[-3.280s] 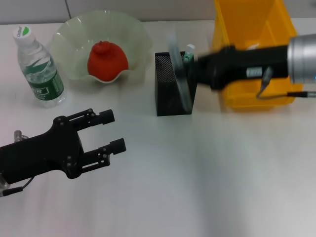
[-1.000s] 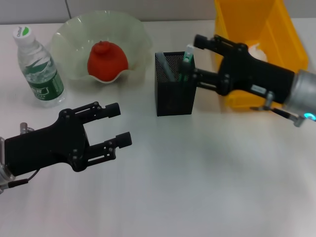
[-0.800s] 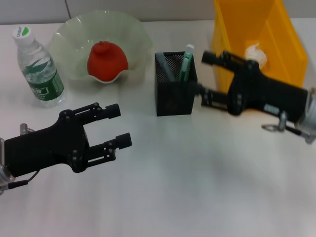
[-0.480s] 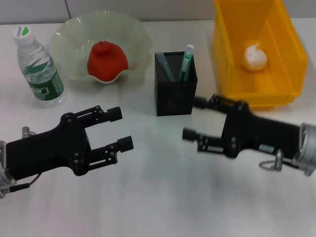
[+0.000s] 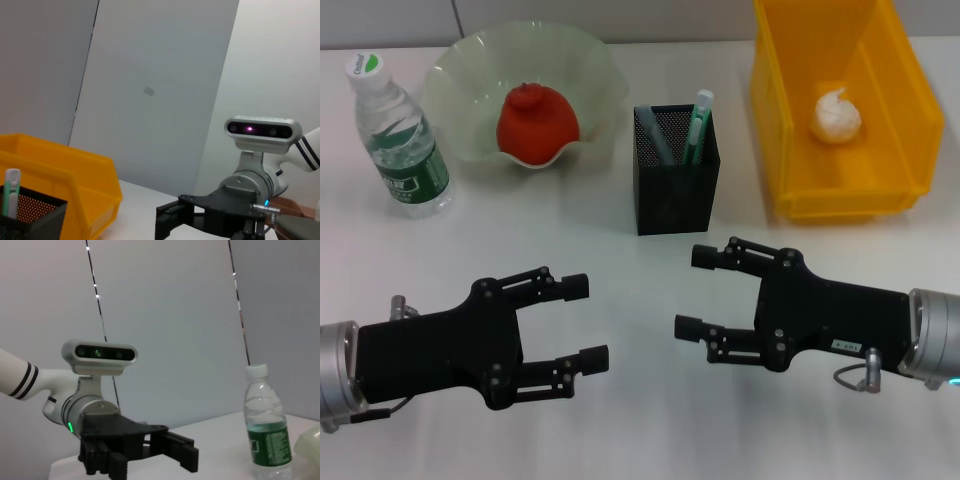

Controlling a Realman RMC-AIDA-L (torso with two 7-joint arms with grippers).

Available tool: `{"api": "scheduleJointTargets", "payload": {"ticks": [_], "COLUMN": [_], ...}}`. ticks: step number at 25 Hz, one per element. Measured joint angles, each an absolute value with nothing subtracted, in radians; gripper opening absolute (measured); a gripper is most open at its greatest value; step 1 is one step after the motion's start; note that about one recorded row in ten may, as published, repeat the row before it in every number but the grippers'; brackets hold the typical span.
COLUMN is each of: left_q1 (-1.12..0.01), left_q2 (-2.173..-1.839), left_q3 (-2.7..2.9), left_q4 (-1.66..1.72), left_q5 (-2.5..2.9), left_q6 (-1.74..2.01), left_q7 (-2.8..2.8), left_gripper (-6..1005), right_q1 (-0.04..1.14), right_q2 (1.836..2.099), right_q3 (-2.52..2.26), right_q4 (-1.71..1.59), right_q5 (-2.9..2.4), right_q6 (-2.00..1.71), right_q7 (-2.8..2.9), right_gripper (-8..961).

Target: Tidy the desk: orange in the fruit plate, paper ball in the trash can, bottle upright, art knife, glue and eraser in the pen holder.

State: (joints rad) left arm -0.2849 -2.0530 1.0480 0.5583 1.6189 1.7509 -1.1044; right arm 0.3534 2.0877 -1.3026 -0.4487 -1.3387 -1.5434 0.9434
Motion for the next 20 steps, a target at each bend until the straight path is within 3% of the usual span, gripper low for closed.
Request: {"api": "scheduleJointTargets", "payload": {"ticks": [20], "left_q1": [-0.28], "left_q2": [-2.062], "left_q3": [1.04], "left_q4": [0.558], "left_q5": [1.615], "left_q6": [1.745], "left_q7": [-1.103], "left_gripper": [797], "right_q1": [0.346], "right_q2": [2.088], "right_q3": [-1.312], "right_q4": [-0.413], "right_q5": [-1.339], "right_q6": [-1.546], "right_q7": [0.941], "right_gripper": [802]}}
